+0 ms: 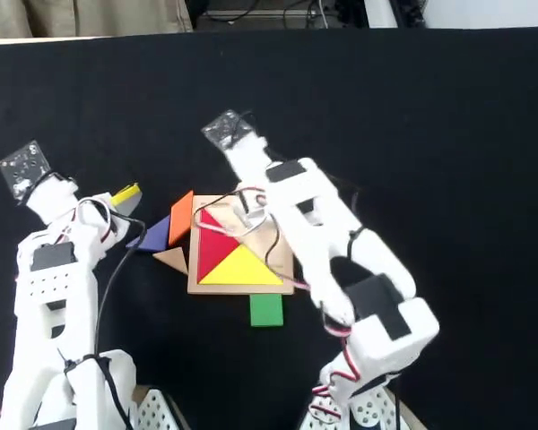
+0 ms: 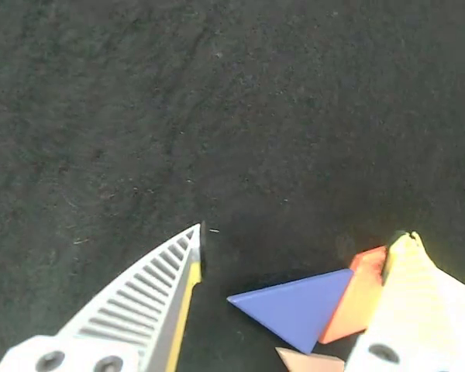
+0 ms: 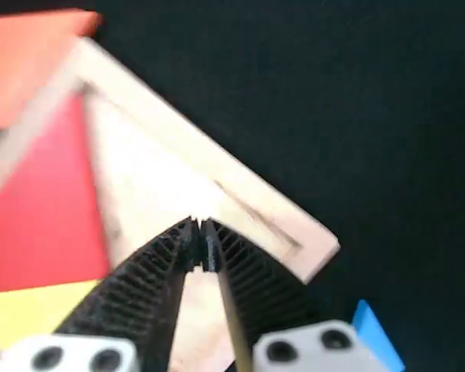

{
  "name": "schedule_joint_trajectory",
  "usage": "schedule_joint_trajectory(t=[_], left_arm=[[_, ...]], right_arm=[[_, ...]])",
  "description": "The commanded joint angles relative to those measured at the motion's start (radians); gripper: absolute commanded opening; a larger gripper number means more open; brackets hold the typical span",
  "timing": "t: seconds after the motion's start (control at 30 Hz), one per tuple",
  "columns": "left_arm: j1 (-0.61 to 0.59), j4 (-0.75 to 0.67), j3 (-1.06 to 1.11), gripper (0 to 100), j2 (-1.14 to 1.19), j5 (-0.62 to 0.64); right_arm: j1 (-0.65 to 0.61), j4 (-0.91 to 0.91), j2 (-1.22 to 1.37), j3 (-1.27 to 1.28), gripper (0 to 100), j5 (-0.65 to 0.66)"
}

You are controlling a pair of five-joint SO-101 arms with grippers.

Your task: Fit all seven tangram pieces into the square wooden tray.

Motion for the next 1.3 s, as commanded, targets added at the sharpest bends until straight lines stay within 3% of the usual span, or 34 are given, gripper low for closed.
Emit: schedule_joint_trajectory(t=[0.0,0.2,0.37,0.47,0.63,0.83,0.9,1.07,1.27], left_arm=[[0.038,-0.068,0.018,36,0.003,-0.003],[0.038,-0.114,0.045,36,0.003,-0.003],[0.038,-0.112,0.045,36,0.003,-0.003],[0.038,-0.112,0.045,36,0.003,-0.003],[0.038,-0.115,0.044,36,0.002,-0.003],[0.076,-0.109,0.036,36,0.002,-0.048],[0.107,-0.098,0.035,36,0.002,-0.121],[0.050,0.009,-0.044,36,0.003,-0.130],[0.004,0.115,-0.093,36,0.029,-0.147]], right_arm=[[0.057,-0.014,0.058,-0.105,1.1,0.006],[0.049,0.021,0.225,-0.269,1.1,0.008],[-0.008,0.163,0.338,-0.449,1.1,0.147],[-0.026,0.233,0.355,-0.498,1.1,0.167],[0.003,0.316,0.242,-0.493,1.1,0.167],[0.003,0.275,0.002,-0.323,1.1,0.167],[-0.029,0.229,-0.076,-0.254,1.1,0.166],[-0.147,0.239,-0.194,-0.200,1.2,0.161],[-0.172,0.267,-0.185,-0.251,1.5,-0.040]])
